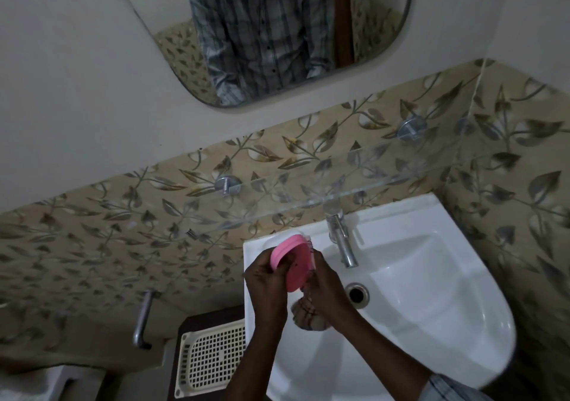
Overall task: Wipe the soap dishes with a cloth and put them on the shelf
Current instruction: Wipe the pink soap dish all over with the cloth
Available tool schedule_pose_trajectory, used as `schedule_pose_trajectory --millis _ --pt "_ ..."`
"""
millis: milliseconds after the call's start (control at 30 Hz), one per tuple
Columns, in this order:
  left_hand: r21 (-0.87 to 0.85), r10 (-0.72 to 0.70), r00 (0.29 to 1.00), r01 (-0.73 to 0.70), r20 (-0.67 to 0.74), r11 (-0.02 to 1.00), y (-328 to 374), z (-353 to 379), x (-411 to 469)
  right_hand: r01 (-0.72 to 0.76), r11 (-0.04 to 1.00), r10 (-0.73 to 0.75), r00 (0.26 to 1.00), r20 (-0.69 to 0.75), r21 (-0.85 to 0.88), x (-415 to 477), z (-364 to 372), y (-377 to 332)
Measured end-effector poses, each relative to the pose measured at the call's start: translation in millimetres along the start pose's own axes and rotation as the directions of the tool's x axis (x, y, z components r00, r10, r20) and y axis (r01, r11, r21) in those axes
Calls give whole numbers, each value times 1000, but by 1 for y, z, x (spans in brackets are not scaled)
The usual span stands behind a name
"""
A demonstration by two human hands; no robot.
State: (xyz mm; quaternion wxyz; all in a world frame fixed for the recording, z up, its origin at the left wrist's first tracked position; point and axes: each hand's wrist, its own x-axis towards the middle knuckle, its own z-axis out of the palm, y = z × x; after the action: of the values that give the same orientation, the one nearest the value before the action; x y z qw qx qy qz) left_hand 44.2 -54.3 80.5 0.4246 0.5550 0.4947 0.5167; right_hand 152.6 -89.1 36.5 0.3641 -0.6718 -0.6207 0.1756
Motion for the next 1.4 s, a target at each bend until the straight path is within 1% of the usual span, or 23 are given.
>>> schedule_pose_trajectory --millis 100,233,300,333,367,433,467,500,533,600,633,667,767,867,1000,1033,1100,1167,1233,1267,1333,1367,1400 --pt "21 -48 998 47 29 999 -4 -2 -6 -47 997 52 994 -94 56 0 1 0" --pt "226 -136 963 83 233 971 -2 -19 -1 -3 995 13 995 -99 101 10 -12 1" --pt "374 -205 949 104 240 921 4 -16 8 67 998 -65 988 -137 5 16 -21 8" --pt "393 -241 944 139 225 909 5 -13 11 96 993 -107 981 -161 -72 18 -19 7" --pt "391 -273 938 174 213 904 6 -9 12 95 992 -108 981 -161 -84 18 -17 0" --pt "404 -250 949 156 191 901 5 -3 9 79 994 -69 991 -116 81 13 -11 -22" --pt "408 -208 963 121 174 905 1 -2 6 123 978 -108 990 -93 168 12 -6 -26" --pt "398 -179 971 103 160 912 -2 -2 2 177 968 -161 982 -97 180 12 -6 -29" --pt "384 -177 972 105 156 917 -5 -3 -1 213 968 -202 975 -96 132 11 -6 -25" --pt "332 -201 968 142 151 933 -11 -8 -5 124 988 -120 991 -54 87 12 -9 -16" --pt "297 -208 967 157 150 942 -12 -10 -5 98 990 -94 995 -38 99 10 -10 -16" --pt "282 -206 966 157 154 947 -13 -11 -3 123 982 -116 992 -56 142 10 -6 -19" --pt "296 -174 967 113 188 948 -15 -16 -1 155 961 -168 985 38 230 9 -8 -20" --pt "312 -135 976 76 173 947 -14 -18 -3 117 988 -117 993 3 98 16 -13 -9" --pt "276 -118 982 73 149 958 -16 -14 2 320 936 -308 946 -97 149 8 12 -21" --pt "261 -103 985 64 139 963 -17 -14 0 272 953 -257 959 -115 135 10 12 -17" --pt "254 -52 994 27 92 967 -18 -15 -3 -19 971 48 992 -115 240 21 5 -2" --pt "233 -28 995 5 95 972 -16 -15 -4 -215 894 242 970 -21 394 27 4 3" --pt "163 -112 969 77 221 984 -13 -16 -1 -174 925 199 979 -42 337 31 8 6" --pt "150 -194 927 152 320 977 -9 -18 2 -136 947 162 984 -68 290 31 7 12" --pt "224 -370 799 296 474 928 2 -23 17 -15 982 30 996 -79 186 28 0 20" --pt "287 -433 747 328 504 900 4 -25 21 74 995 -65 992 -107 73 25 1 24" --pt "370 -458 735 297 500 880 6 -23 27 159 984 -169 974 -153 -77 27 0 21"
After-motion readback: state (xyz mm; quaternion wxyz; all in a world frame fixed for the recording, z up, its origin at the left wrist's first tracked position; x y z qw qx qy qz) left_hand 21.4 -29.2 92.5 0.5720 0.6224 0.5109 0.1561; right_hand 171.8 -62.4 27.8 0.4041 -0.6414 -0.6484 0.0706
